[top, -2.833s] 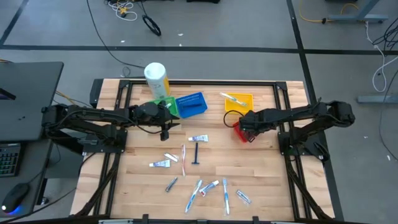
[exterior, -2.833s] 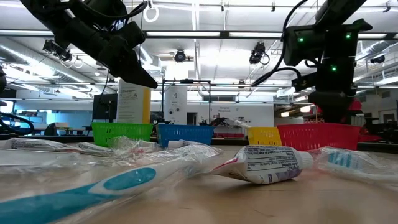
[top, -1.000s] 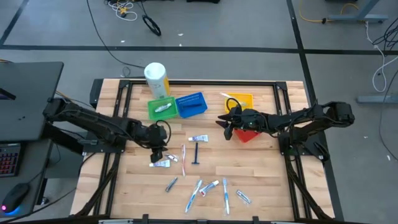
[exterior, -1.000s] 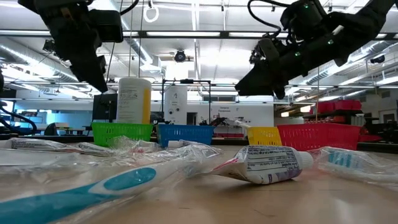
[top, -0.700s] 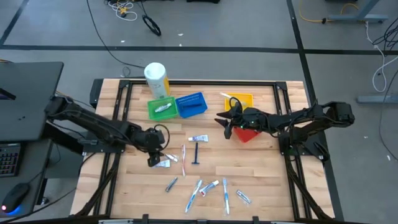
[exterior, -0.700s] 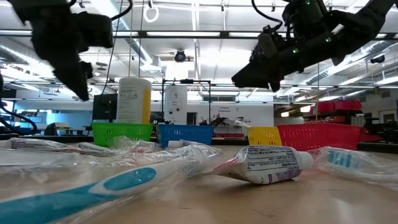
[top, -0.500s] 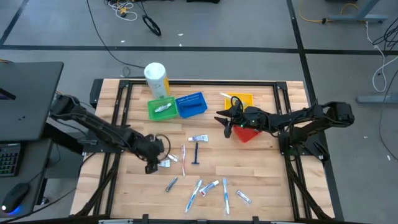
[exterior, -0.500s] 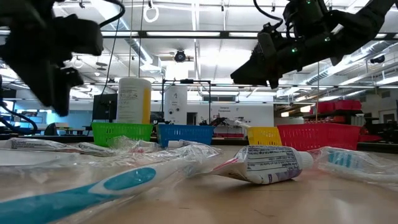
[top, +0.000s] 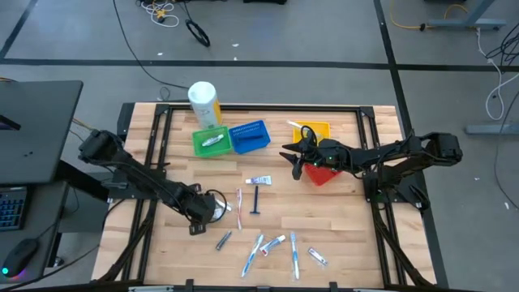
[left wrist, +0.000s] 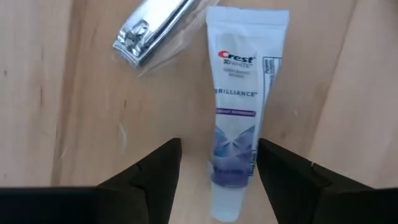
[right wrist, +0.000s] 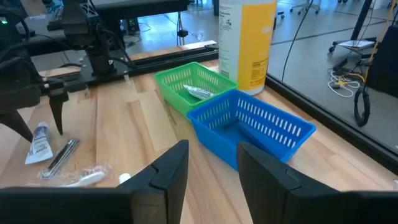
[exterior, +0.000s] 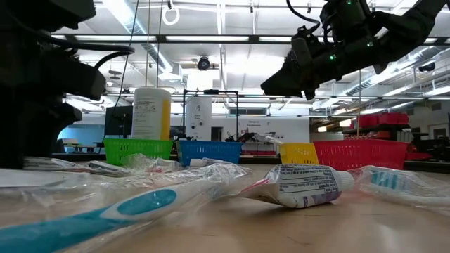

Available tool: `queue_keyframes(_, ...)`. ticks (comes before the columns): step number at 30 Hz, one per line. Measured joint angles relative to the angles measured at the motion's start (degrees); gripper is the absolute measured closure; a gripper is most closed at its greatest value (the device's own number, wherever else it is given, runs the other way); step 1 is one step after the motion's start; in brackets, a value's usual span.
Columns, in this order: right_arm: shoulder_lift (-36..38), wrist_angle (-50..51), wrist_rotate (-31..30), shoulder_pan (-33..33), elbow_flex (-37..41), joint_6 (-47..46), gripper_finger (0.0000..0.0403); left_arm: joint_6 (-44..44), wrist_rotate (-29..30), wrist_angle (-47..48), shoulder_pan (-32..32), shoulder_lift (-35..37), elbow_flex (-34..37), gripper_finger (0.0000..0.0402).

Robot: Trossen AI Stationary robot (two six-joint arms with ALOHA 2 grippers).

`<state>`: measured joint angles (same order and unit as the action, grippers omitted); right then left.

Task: Pick & Place Travel size toiletries
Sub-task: Put the white toothpaste into the green bin

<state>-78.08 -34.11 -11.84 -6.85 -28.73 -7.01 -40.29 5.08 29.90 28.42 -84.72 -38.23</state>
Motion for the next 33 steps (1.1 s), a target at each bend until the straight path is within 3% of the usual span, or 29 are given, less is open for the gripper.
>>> queue_keyframes(15,0.0,0.0,0.0,0.0,0.0,-0.1,0.0258,-0.7,3.3,2.5,-0.1,-0.4,-3.2,0.0311)
queue_keyframes(21,0.0,0.0,0.0,0.0,0.0,-0.2,0.0258,-0.9,7.2,11.3,-2.0,0.3,-8.1,0.0307)
queue_keyframes(25,0.0,0.0,0.0,0.0,0.0,-0.2,0.0258,0.3,15.5,19.1,-4.4,1.8,-11.9,0.0303)
queue_keyframes(28,0.0,0.2,0.0,0.0,0.0,-0.2,0.0258,2.9,21.0,23.6,-8.1,3.0,-14.0,0.0305)
queue_keyframes(33,0.0,0.4,0.0,0.0,0.0,-0.2,0.0258,10.8,25.2,26.1,-18.3,5.3,-15.4,0.0302)
